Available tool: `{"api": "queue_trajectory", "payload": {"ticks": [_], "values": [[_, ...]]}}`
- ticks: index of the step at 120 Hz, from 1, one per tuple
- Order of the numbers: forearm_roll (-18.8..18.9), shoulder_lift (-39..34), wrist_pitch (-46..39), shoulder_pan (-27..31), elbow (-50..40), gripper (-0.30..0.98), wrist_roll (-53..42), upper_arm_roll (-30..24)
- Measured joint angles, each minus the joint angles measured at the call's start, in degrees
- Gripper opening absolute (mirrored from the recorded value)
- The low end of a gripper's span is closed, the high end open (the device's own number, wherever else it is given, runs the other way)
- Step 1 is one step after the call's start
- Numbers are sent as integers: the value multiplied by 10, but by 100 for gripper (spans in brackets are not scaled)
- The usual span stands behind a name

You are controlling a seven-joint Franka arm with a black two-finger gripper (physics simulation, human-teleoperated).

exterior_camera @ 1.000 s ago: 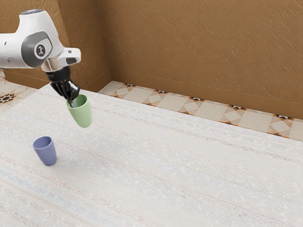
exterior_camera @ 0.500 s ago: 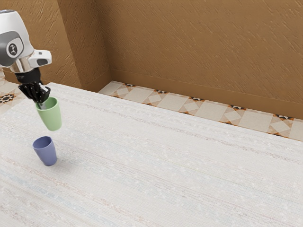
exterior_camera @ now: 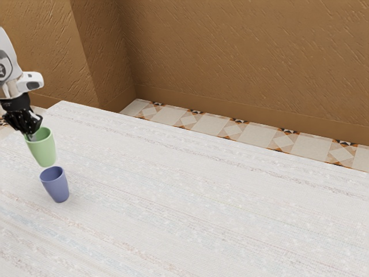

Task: Place the right cup onto the left cup

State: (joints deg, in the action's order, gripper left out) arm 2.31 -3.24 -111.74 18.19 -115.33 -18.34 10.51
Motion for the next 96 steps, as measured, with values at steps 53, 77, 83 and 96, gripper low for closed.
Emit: {"api": "queue_trajectory", "payload": {"ticks": [53, 77, 83, 96], "values": [[0, 41, -54, 21, -11, -10, -7, 2], [-6, 54, -64, 19, -12, -10, -9, 2], [-9, 57, -66, 14, -12, -10, -10, 2], [-14, 64, -68, 2, -12, -10, -11, 2]]}}
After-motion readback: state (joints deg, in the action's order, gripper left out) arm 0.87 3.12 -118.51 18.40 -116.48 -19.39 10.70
